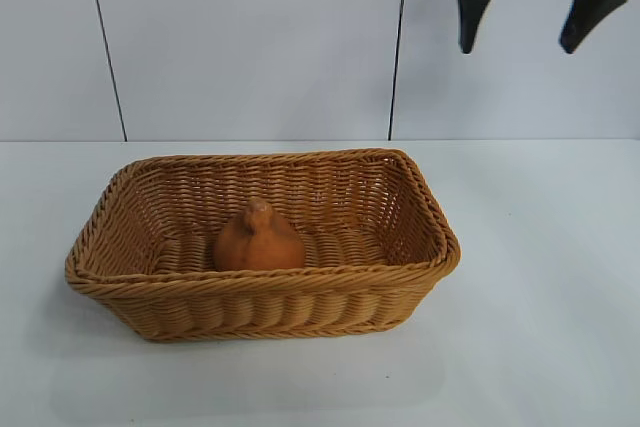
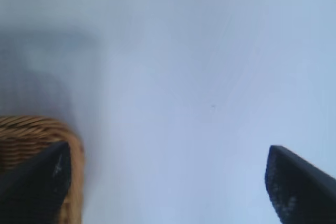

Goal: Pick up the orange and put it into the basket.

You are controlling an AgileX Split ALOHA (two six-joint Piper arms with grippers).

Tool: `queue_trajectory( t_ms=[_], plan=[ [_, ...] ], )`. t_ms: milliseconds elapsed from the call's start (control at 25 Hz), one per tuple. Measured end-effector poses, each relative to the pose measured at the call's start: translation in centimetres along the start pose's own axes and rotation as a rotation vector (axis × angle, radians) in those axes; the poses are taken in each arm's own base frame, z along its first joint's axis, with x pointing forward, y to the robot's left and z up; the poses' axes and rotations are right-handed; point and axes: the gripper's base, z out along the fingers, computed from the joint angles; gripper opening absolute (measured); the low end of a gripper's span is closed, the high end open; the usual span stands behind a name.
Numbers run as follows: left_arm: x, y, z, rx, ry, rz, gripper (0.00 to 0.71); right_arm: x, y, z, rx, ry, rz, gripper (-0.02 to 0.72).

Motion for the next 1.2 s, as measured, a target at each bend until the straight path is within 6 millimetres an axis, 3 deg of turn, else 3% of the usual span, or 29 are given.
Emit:
queue_trajectory(
  t_ms=[120, 360, 560, 760, 960, 1200],
  plan=[
    [0.0, 0.0, 0.0, 0.0, 0.0, 0.0, 0.634, -0.1, -2.5, 0.2, 0.008, 0.005, 0.06, 0.694],
    [0.0, 0.0, 0.0, 0.0, 0.0, 0.0, 0.634, 0.3, -3.9, 0.4, 0.013, 0.02, 0.072, 0.694],
    [0.0, 0.0, 0.0, 0.0, 0.0, 0.0, 0.634, 3.6, -3.9, -0.5, 0.014, 0.095, 0.057, 0.694],
    [0.0, 0.0, 0.0, 0.0, 0.0, 0.0, 0.634, 10.2, -3.9, -2.7, -0.012, 0.191, 0.055, 0.694],
    [0.0, 0.0, 0.0, 0.0, 0.0, 0.0, 0.634, 18.7, -3.5, -5.3, -0.074, 0.255, 0.042, 0.694],
    [0.0, 0.0, 0.0, 0.0, 0.0, 0.0, 0.634, 27.6, -3.8, -7.1, -0.077, 0.136, 0.037, 0.694]
  ],
)
